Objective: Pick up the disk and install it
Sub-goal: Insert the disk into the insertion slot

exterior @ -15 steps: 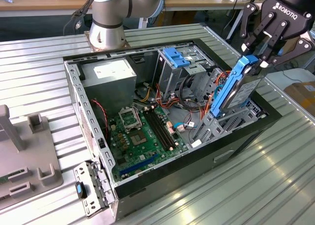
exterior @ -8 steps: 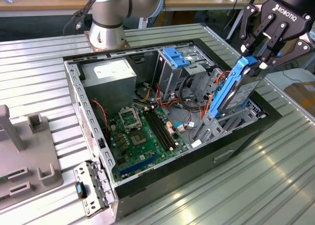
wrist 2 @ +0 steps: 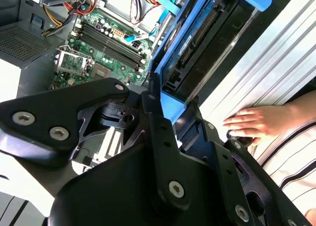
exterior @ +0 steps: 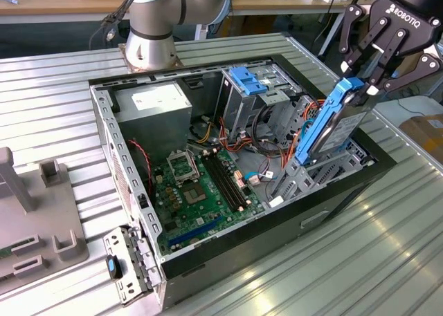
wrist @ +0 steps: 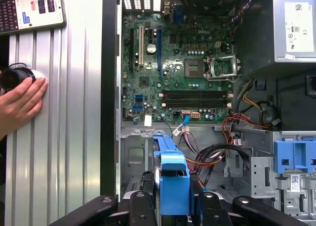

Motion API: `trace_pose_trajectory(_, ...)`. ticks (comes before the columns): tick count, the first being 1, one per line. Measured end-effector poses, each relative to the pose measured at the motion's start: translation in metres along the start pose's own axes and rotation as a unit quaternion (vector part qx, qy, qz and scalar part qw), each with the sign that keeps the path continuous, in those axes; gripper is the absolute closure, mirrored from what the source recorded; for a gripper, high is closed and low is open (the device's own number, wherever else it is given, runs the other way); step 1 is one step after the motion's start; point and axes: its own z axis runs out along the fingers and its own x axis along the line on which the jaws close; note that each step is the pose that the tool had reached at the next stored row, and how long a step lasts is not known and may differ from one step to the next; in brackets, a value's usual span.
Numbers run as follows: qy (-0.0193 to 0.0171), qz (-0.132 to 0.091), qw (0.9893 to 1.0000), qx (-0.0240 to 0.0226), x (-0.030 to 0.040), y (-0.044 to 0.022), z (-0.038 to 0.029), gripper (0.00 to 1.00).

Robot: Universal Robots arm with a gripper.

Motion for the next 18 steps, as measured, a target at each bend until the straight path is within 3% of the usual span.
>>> trace_pose_trajectory(4,-0.0015,-0.003,1.0000,0.0003,-0.0001,-0.0007,0.0003,0.64)
trace_pose_trajectory(13,-0.0010,-0.011,0.9999,0.0007,0.0009,-0.0009,0.0054,0.64)
trace_pose_trajectory(18,-0.0011,-0.013,0.9999,0.0007,0.0055,-0.0012,0.0111,0.64)
